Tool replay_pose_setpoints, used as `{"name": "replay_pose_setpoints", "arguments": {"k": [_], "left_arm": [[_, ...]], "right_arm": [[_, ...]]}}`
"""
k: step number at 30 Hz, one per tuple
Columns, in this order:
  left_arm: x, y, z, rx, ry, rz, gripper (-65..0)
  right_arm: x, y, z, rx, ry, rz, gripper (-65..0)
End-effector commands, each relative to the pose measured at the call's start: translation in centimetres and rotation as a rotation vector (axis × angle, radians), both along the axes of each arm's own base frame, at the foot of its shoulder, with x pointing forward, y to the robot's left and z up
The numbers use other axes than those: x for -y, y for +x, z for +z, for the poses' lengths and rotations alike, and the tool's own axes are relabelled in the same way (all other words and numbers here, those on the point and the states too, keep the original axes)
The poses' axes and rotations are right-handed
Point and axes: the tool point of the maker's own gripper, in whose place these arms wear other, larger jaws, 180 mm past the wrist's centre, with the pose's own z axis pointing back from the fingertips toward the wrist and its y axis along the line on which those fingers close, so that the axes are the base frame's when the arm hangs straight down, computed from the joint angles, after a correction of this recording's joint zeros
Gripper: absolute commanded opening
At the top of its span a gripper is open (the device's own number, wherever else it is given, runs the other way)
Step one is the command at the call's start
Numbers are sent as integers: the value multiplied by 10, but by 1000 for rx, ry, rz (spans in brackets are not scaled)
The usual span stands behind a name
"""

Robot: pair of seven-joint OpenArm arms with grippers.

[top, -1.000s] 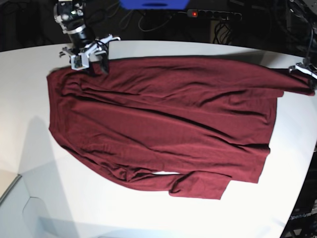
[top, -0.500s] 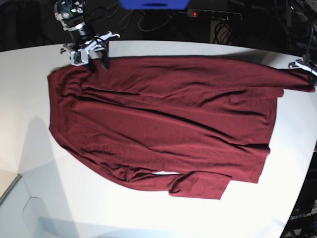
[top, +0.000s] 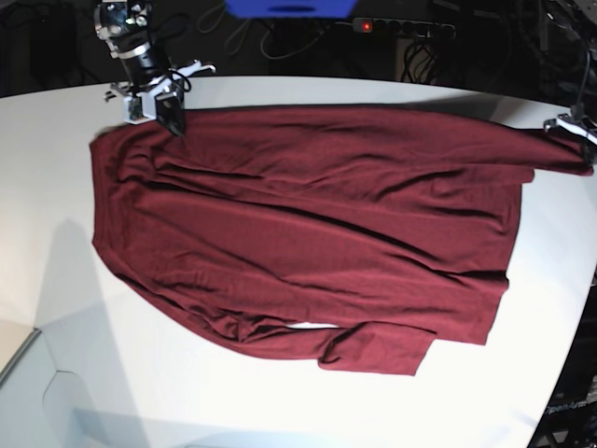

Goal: Layout the t-shirt on the table in an organized manner, then fold the t-shirt properly
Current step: 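Hold the shirt end with the right gripper and drag it outward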

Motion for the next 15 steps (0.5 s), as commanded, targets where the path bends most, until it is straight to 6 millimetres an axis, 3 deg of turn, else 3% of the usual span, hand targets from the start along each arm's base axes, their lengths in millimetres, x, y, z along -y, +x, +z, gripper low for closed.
{"name": "replay_pose_setpoints", "arguments": {"k": [1,11,15], "left_arm": [[-4,5,14,41,30,-5,-650],[-4,13,21,71,33,-3,-650],[-4,19,25,91,31,-2,-650]], "right_arm": [[1,-8,-6,-49,-32,18,-650],[-4,29,66,159,-62,44,-650],[4,36,79,195,-82,27,-650]]}}
